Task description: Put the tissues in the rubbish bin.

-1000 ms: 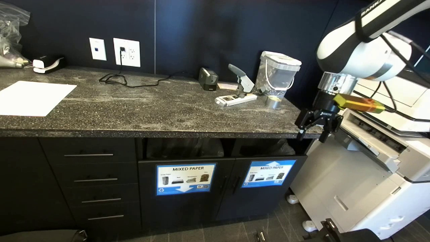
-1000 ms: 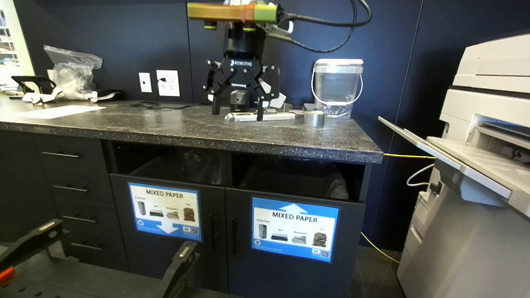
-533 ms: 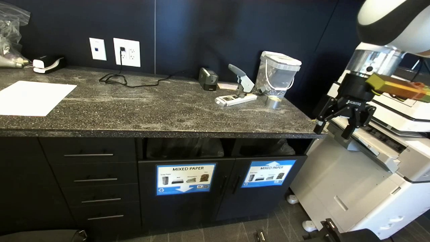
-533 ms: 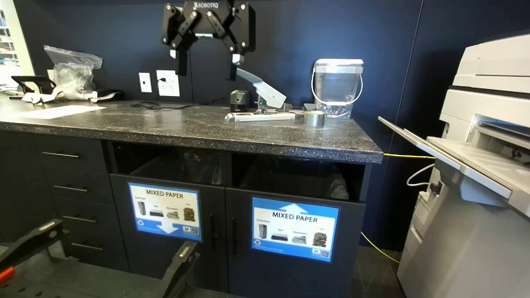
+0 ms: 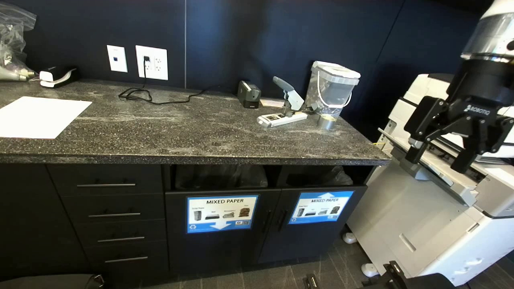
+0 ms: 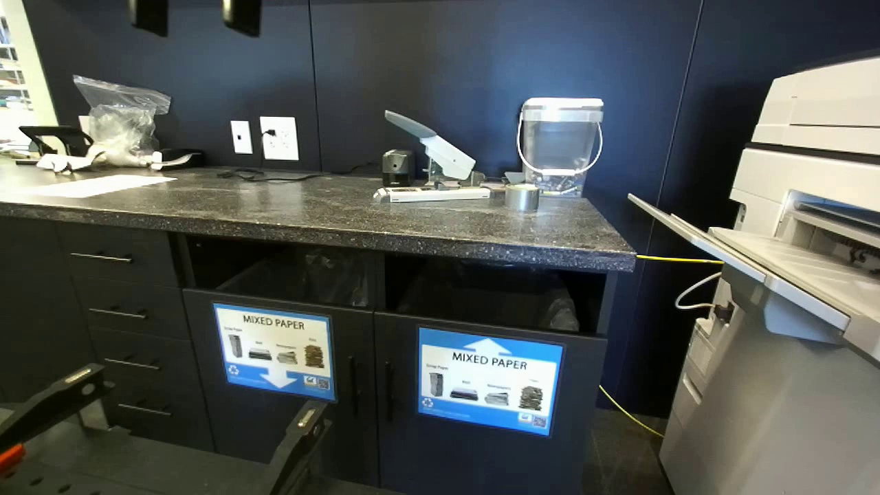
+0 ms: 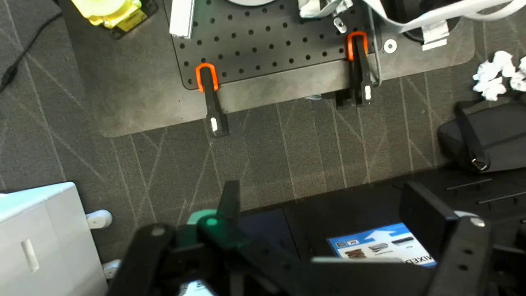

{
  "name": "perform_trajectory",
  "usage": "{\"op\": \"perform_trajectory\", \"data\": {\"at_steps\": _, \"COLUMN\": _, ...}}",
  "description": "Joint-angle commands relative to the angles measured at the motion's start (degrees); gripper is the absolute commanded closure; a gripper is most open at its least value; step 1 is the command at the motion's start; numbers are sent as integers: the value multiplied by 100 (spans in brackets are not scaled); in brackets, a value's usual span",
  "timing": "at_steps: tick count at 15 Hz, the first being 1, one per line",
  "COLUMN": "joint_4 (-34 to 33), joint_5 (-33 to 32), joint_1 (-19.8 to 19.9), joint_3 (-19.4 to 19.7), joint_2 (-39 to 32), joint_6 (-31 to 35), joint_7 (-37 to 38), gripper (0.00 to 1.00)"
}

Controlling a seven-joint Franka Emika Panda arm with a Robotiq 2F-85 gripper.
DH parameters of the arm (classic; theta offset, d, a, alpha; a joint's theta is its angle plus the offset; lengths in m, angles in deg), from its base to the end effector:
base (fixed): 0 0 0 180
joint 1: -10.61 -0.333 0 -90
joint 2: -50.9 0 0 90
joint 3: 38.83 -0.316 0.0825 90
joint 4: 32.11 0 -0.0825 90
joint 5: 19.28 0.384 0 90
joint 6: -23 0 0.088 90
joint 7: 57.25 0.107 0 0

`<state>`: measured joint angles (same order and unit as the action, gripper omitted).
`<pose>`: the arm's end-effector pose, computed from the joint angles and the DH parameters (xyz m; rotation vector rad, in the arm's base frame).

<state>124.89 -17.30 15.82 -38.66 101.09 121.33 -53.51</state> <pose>0.2719 -0.0223 0.4479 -3.0845 0.2558 0.2287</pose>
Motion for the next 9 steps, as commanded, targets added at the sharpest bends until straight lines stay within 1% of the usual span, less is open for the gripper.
{"op": "perform_trajectory", "data": {"at_steps": 1, "joint_4": 9, "joint_5": 181, "joint_1": -133, "joint_3": -177, "joint_2": 595, "joint_6": -587, "joint_7": 393, "gripper": 0}}
{"op": "perform_trajectory", "data": {"at_steps": 2, "joint_4": 11, "joint_5": 196, "joint_1": -135, "joint_3": -167, "joint_2": 669, "joint_6": -651, "joint_7": 397, "gripper": 0}}
{"op": "perform_trajectory", "data": {"at_steps": 3, "joint_4": 11, "joint_5": 57, "joint_1": -107, "joint_3": -118, "joint_2": 466, "joint_6": -488, "joint_7": 255, "gripper": 0}}
{"op": "perform_trajectory", "data": {"at_steps": 9, "joint_4": 14, "joint_5": 63, "joint_1": -108, "joint_3": -137, "joint_2": 591, "joint_6": -581, "joint_7": 296, "gripper": 0}}
